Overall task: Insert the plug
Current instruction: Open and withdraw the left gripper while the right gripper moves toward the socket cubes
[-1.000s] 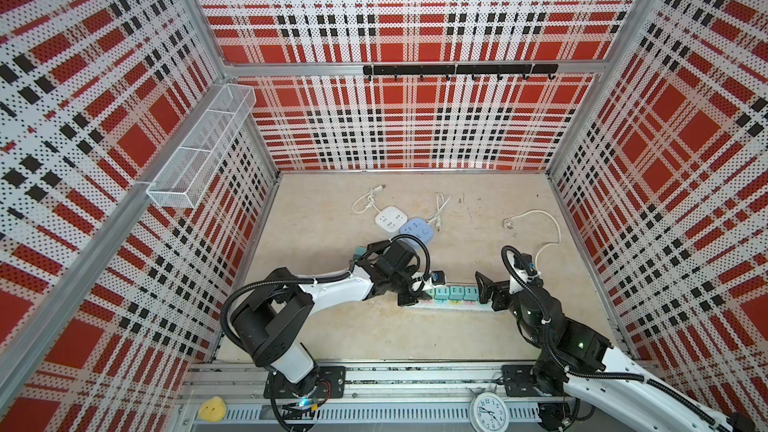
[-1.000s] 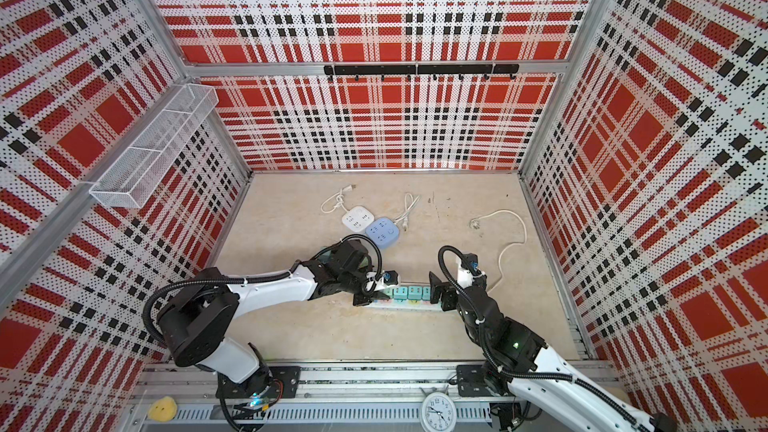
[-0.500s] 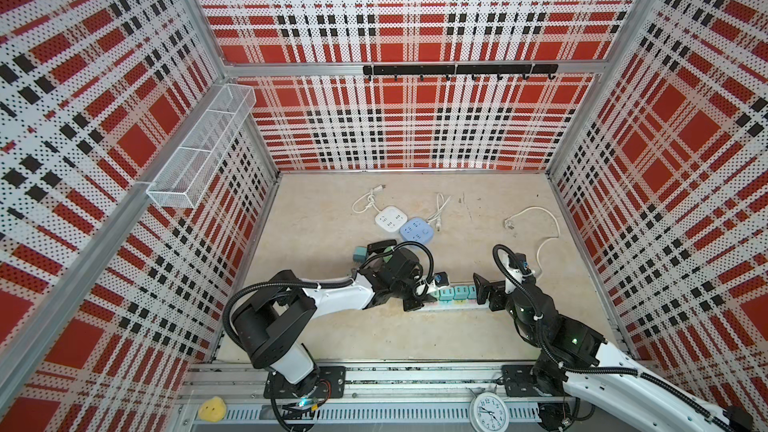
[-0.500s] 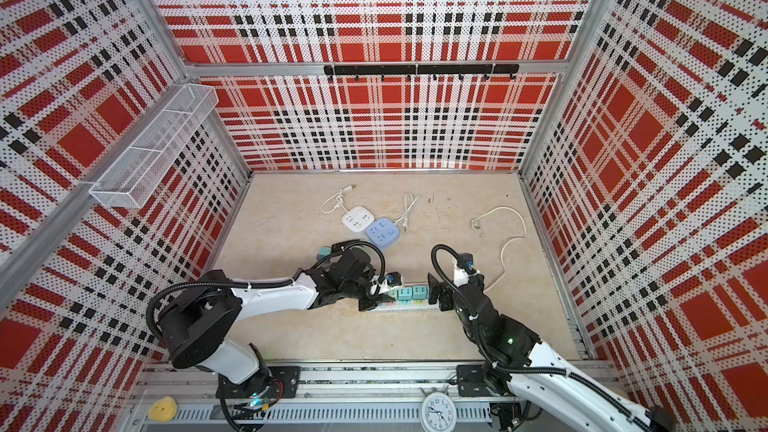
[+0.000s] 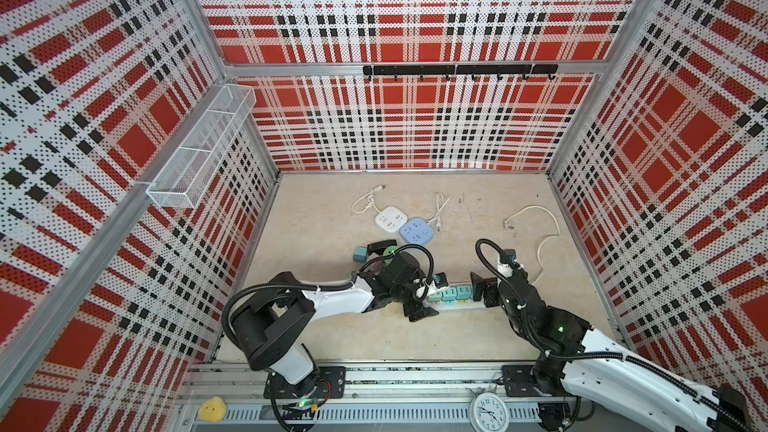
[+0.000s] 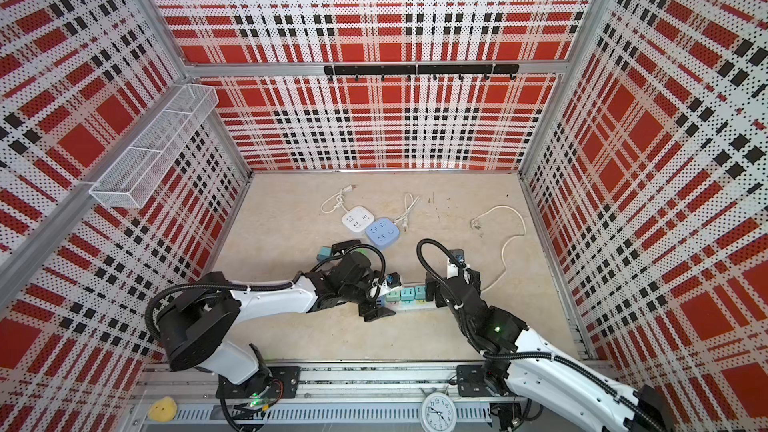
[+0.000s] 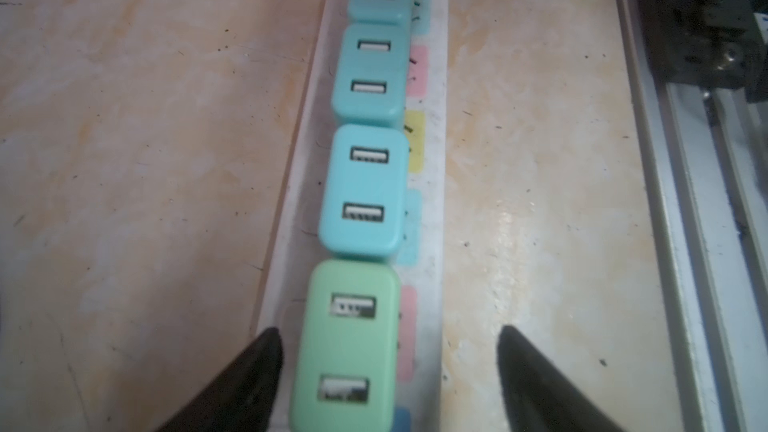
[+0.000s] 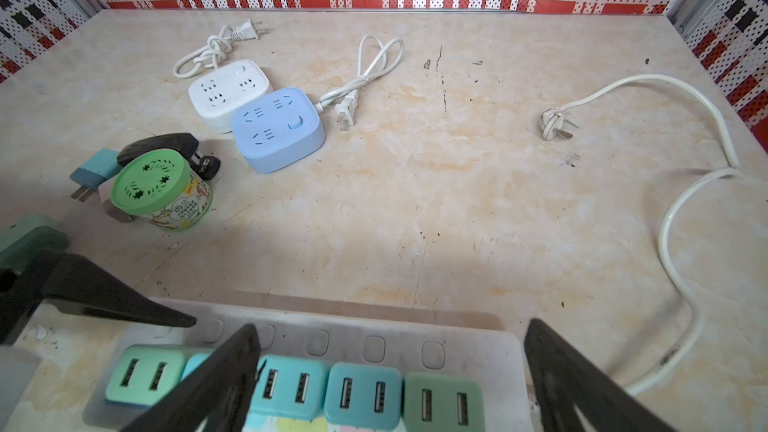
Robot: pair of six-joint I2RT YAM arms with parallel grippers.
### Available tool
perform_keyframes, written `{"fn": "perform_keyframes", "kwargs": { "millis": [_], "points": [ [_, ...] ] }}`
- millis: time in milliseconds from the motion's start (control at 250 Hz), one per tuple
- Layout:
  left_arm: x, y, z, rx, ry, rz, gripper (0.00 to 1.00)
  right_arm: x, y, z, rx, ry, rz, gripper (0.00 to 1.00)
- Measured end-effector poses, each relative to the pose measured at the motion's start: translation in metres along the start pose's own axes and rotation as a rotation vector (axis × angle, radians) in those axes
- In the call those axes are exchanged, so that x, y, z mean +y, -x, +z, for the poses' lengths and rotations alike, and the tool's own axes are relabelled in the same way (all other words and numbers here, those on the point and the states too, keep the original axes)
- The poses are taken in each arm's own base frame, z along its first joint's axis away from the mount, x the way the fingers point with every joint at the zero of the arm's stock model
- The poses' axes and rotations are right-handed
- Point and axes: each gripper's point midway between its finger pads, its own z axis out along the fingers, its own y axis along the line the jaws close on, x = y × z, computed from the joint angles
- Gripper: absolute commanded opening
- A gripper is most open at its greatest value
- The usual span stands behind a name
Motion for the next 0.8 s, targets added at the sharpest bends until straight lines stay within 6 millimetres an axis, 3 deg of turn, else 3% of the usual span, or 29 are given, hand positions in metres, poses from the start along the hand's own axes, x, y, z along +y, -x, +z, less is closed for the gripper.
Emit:
{"fn": "perform_keyframes", "kwargs": {
  "millis": [132, 260, 340, 396, 492, 644, 800],
  "points": [
    [0.016, 0.043, -0.05, -0.13, 0.135, -0.02, 0.99, 0.003, 0.012, -0.001, -0.016, -0.006, 0.007, 1.0],
    [0.048, 0.091, -0.127, -0.361, 0.335, -0.115, 0.99, 0.012, 0.026, 0.005, -0.017, -0.009, 0.003, 1.0],
    [0.072, 0.097, -0.173, -0.485, 0.471, -0.21, 1.0, 0.022, 0.032, 0.013, -0.003, -0.011, -0.009, 1.0],
    [0.088, 0.086, -0.201, -0.546, 0.565, -0.275, 1.0, 0.031, 0.036, 0.022, 0.01, -0.009, -0.019, 1.0],
    [0.108, 0.048, -0.223, -0.571, 0.697, -0.379, 1.0, 0.048, 0.035, 0.04, 0.043, 0.0, -0.045, 1.0],
    [0.119, -0.033, -0.23, -0.528, 0.862, -0.563, 0.99, 0.079, 0.03, 0.075, 0.117, 0.014, -0.113, 1.0],
    [0.119, -0.095, -0.237, -0.539, 1.008, -0.71, 1.0, 0.113, 0.029, 0.112, 0.177, 0.03, -0.146, 1.0]
  ]
}}
